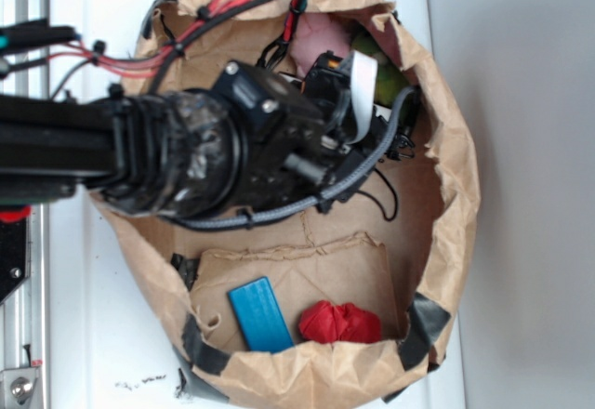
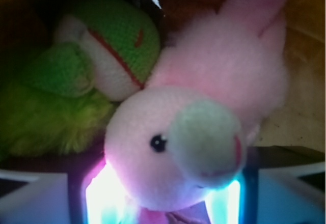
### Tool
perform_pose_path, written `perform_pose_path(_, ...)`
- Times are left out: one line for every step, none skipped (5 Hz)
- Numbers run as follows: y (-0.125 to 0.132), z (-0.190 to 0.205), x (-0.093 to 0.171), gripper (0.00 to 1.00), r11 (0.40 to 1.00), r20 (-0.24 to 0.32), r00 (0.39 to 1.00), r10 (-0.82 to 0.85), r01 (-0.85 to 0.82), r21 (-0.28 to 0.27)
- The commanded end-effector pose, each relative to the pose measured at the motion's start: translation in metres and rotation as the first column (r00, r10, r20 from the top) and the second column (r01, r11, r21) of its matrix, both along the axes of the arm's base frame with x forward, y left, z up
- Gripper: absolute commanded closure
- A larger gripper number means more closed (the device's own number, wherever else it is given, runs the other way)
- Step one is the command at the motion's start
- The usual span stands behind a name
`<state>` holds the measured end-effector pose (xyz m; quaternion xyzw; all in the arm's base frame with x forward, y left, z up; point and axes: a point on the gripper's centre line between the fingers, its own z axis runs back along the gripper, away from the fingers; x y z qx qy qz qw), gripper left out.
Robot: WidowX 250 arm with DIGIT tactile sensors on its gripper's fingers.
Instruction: Grab the pink bunny.
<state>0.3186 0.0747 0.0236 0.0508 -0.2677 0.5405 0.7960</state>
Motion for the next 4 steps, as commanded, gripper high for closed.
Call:
perform_pose_path(0.011, 0.019, -0.005, 1.0, 0.999, 0.039, 0.999, -0.032, 0.032, 0.003)
perform_pose_path(0.014, 0.037, -0.018, 1.0, 0.992, 0.038, 0.994, -0.103, 0.105, -0.064)
perform_pose_path(0.014, 0.054, -0.027, 1.0, 0.977, 0.023, 0.984, -0.179, 0.18, -0.117)
perform_pose_path(0.007, 0.075, -0.034, 1.0, 0.931, 0.026, 0.945, -0.326, 0.326, -0.167)
